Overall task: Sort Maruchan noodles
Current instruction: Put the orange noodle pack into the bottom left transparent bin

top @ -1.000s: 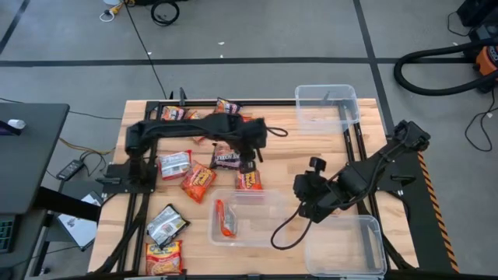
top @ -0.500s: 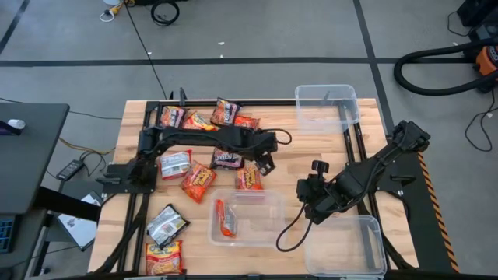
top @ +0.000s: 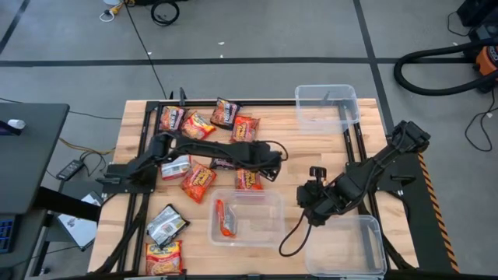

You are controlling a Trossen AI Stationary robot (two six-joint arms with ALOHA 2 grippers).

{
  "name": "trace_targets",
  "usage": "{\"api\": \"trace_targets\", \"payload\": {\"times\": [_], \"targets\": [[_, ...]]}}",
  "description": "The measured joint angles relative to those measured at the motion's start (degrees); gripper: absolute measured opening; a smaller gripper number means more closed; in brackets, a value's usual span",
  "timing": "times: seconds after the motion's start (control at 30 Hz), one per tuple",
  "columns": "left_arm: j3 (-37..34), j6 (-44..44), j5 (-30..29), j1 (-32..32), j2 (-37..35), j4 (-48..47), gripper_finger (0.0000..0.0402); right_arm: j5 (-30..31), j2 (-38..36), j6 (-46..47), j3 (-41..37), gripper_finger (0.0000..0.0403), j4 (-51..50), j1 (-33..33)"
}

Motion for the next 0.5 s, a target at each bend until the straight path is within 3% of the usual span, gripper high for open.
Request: {"api": "trace_targets", "payload": {"times": [0.33,0.5], "targets": [[0.0,-3.0,-0.9,-0.1,2.5,-0.1,0.0214,-0.9,0.0,-0.1,0.0,0.0136,1.7,3.1],[0.0,-3.0,-0.1,-0.1,2.5,-2.4,0.0177,0.7,0.0,0.1,0.0,0.0136,1.8,4.1]]}}
